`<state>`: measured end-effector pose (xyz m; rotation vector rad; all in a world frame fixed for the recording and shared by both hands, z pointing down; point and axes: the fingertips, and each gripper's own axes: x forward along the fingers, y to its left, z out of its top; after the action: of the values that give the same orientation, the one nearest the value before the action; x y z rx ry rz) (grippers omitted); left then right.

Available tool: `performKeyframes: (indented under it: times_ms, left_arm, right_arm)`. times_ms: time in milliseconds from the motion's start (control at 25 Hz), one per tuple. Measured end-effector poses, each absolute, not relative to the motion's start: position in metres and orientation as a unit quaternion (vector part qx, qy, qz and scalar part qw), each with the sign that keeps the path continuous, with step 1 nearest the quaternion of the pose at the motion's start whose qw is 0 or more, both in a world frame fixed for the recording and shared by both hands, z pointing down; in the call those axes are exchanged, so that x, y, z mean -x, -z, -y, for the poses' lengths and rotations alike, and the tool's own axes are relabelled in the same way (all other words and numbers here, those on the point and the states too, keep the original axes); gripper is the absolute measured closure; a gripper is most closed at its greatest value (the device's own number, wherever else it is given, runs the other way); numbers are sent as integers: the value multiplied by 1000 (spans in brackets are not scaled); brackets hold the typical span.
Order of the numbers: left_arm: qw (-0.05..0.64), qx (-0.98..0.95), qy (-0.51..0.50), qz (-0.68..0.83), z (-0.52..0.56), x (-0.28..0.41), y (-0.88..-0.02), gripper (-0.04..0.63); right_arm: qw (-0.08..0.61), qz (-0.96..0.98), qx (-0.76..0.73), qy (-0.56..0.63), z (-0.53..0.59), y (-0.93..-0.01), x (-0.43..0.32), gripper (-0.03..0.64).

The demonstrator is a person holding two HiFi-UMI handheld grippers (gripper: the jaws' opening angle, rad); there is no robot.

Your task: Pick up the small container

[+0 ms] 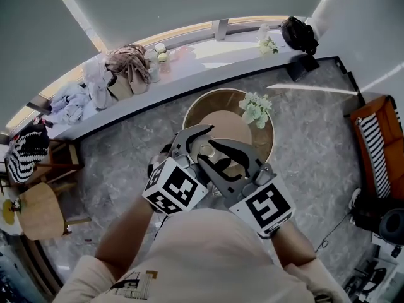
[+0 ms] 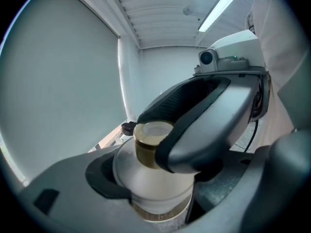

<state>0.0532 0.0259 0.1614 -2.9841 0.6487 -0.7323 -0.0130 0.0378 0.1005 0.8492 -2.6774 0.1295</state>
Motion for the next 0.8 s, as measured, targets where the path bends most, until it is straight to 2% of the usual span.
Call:
performKeyframes:
  times_ms: [800]
  left_arm:
    - [-14, 950, 233, -208, -25, -57, -166, 267]
  right_arm:
    - [162, 942, -291, -52, -37, -105, 9, 491]
